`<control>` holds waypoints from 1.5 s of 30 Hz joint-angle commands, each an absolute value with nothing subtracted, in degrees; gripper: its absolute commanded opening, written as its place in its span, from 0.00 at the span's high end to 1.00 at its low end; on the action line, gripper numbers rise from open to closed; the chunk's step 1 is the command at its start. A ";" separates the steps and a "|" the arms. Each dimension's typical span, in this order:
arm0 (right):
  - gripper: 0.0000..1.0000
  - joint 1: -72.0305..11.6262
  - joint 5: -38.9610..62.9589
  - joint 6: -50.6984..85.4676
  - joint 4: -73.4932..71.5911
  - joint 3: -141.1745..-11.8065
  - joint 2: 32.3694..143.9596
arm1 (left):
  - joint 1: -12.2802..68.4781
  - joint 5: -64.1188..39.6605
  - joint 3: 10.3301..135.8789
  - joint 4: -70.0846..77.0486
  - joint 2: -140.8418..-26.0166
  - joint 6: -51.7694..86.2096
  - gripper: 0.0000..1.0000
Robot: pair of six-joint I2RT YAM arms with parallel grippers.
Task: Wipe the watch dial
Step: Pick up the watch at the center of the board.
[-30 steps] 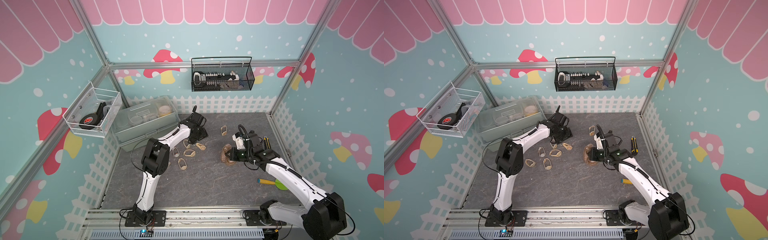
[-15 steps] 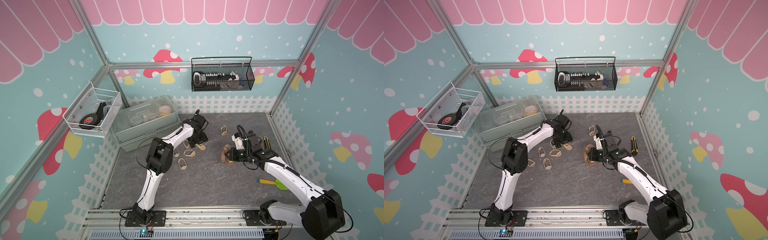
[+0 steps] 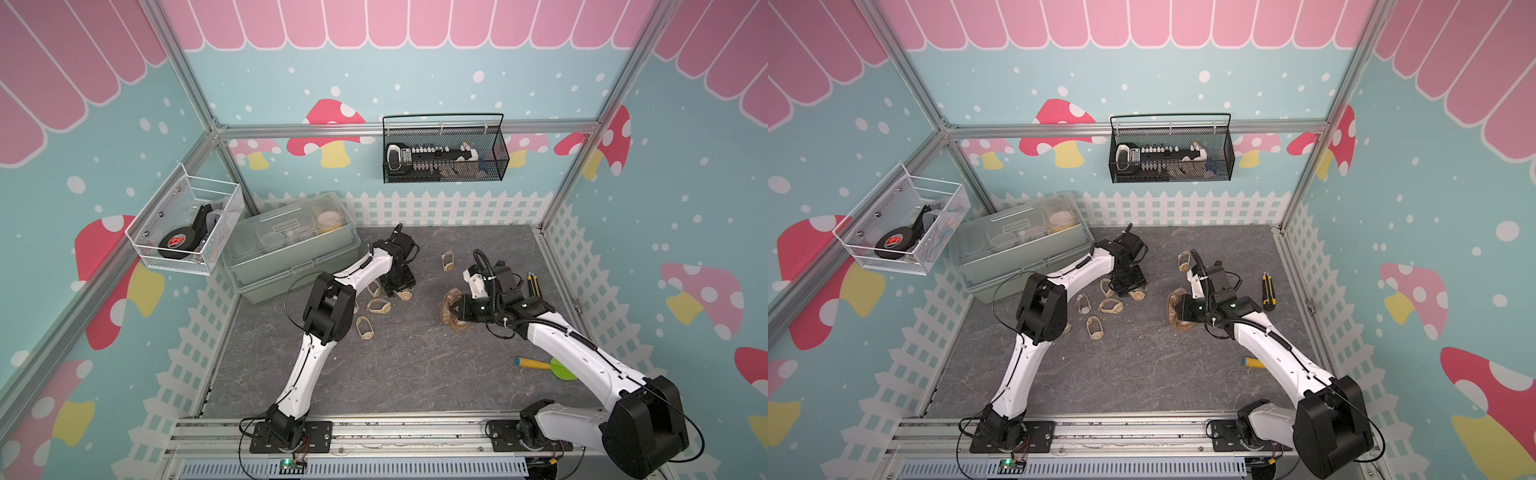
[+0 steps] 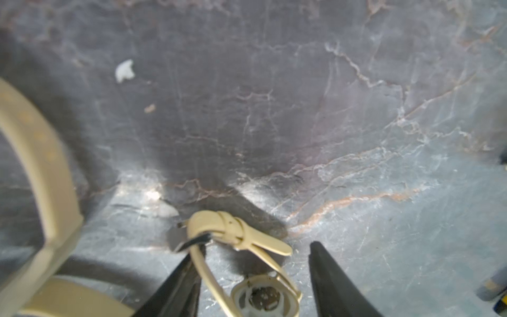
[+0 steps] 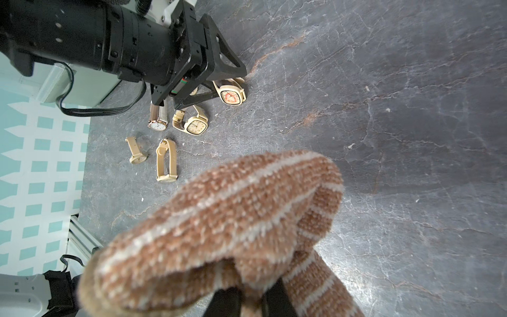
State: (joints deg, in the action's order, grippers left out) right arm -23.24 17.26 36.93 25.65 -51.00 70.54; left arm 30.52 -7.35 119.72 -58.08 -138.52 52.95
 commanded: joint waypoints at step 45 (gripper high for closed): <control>1.00 -23.14 21.26 40.38 20.35 -63.03 83.55 | 25.60 -10.64 100.51 -39.23 -119.32 61.04 1.00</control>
